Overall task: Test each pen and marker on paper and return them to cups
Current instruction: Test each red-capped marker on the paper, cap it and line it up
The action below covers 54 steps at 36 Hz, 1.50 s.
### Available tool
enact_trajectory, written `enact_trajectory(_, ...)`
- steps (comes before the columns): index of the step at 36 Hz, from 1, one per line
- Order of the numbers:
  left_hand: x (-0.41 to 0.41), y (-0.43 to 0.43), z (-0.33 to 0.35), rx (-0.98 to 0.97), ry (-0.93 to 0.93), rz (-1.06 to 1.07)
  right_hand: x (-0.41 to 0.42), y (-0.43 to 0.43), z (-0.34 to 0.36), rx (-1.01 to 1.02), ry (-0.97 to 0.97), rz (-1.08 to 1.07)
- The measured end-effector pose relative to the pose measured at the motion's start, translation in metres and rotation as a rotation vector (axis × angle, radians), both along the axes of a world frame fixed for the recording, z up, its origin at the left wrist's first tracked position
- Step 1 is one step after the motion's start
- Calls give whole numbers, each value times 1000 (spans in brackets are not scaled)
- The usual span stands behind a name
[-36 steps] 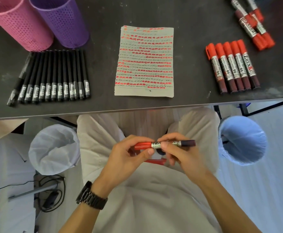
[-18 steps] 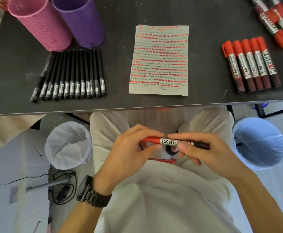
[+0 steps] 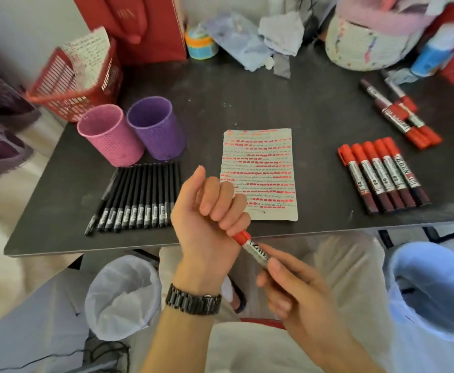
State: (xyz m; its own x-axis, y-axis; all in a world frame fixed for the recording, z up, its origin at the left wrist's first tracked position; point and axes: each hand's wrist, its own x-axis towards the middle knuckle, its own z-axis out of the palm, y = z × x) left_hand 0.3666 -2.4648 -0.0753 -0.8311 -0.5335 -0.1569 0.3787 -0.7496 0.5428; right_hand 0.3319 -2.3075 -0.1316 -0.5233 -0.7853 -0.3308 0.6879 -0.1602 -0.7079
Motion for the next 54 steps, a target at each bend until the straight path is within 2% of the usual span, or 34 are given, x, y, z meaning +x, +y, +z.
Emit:
enact_trajectory(5, -24, 7, 0, -16, -72, -77, 9, -1, -1, 202, 254, -218)
enact_trajectory(8, -37, 17, 0, 26, -131, -120, 18, -2, 3, 259, 326, -371)
enact_trajectory(11, -47, 24, 2, 86, -168, -149, 23, -4, 10, 302, 300, -472)
enact_trajectory(19, -58, 40, 4, 119, -150, -211, 16, 11, 23, 320, 195, -511)
enact_trajectory(23, -59, 38, 6, 83, -111, -213, 3, 18, 29, 330, 291, -419)
enact_trajectory(26, -55, 31, 5, 36, -107, -151, -15, 22, 35, 380, 487, -300)
enact_trajectory(31, -48, 21, -6, -6, -206, -75, -28, 27, 33, 527, 878, -118)
enact_trajectory(34, -49, 18, -11, -82, -252, -63, -30, 27, 27, 574, 1005, -53)
enact_trajectory(37, -53, 17, -14, -277, -337, -27, -36, 28, 20, 604, 1087, -27)
enact_trajectory(42, -52, -9, -29, -967, -572, 179, -76, 39, 14, 692, 1088, -165)
enact_trajectory(45, -45, -33, -44, -1341, -789, 198, -117, 54, 19, 732, 1022, -362)
enact_trajectory(48, -36, -48, -59, -1637, -898, 164, -163, 71, 25, 848, 1027, -461)
enact_trajectory(50, -32, -52, -68, -1748, -948, 68, -190, 77, 26, 966, 1063, -486)
enact_trajectory(54, -32, -51, -71, -1761, -1010, 4, -226, 77, 24, 1144, 1111, -444)
